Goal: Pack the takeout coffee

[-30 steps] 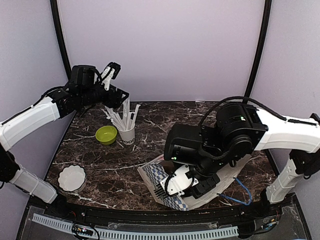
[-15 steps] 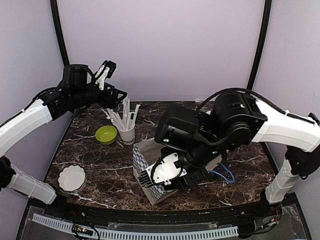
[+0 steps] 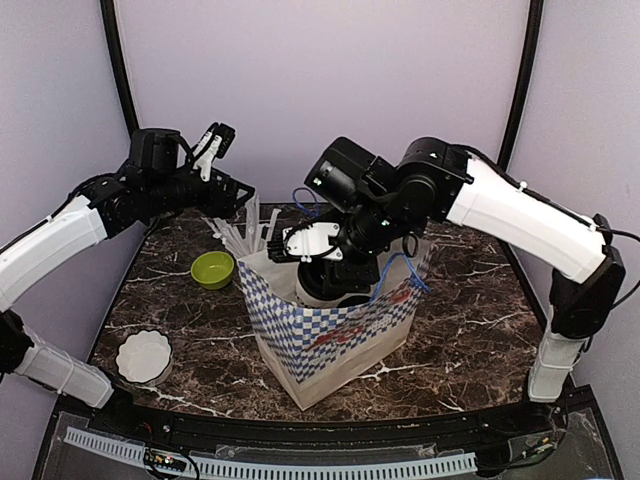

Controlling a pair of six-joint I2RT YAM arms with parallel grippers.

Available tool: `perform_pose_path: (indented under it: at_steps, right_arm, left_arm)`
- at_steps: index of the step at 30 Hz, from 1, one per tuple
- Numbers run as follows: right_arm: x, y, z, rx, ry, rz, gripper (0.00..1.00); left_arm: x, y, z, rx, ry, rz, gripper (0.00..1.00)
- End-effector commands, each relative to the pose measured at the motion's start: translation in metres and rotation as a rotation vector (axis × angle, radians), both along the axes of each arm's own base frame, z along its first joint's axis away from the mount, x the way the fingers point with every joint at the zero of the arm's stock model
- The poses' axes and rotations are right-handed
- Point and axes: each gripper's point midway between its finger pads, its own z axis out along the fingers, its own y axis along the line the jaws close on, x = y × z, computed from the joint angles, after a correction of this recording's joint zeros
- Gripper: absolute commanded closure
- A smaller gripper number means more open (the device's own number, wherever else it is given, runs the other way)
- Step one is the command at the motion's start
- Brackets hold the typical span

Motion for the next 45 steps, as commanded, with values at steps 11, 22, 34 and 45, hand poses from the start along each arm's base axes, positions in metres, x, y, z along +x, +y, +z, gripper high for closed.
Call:
perform_pose_path:
  at_steps: [11, 22, 34, 45]
  right_arm:
    - [0.099, -0.011, 0.005, 0.103, -0.010, -0.184, 0.52]
    - [0.035, 0.010, -0.004, 0.048, 0.003, -0.016, 0.51]
    - [-0.027, -0.008, -0.023, -0.092, -0.077, 0.108, 0.51]
    - [-0.045, -0.026, -0.019, -0.099, -0.076, 0.140, 0.51]
  left_arm:
    - [-0.042, 0.023, 0.055, -0.122, -0.021, 0.005, 0.27]
    - [-0.053, 0.036, 0.052, -0.096, -0.021, 0.031, 0.27]
    - [-0.033, 0.034, 0.042, -0.048, -0.079, 0.060, 0.27]
    - [-0.007, 0.015, 0.031, -0.036, -0.085, 0.042, 0.27]
